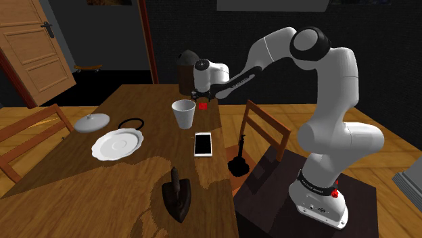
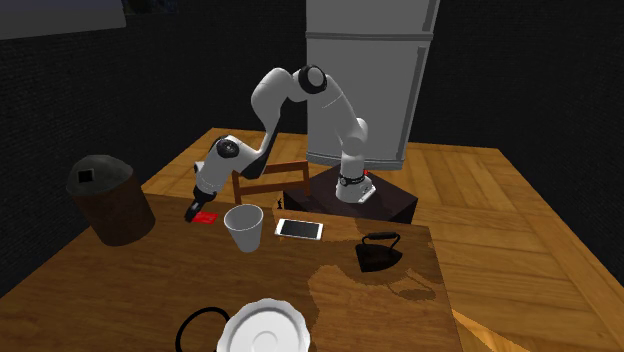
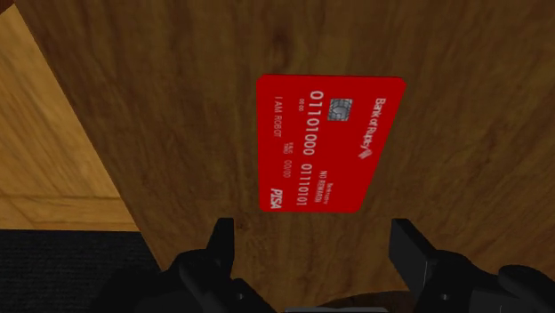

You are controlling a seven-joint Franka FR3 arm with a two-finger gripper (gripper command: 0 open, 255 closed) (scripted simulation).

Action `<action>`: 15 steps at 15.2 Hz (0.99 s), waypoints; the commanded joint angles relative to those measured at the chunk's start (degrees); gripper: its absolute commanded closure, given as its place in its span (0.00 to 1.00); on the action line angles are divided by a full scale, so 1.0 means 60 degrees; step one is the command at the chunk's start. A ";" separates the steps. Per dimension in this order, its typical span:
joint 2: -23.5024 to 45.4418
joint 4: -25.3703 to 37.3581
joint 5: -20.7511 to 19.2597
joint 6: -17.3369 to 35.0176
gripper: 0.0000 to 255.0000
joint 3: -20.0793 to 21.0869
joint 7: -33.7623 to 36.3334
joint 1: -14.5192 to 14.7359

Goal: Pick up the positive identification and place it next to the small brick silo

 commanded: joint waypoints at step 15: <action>-0.1066 -0.0601 0.0951 -0.0183 0.00 0.0847 -0.0271 -0.0615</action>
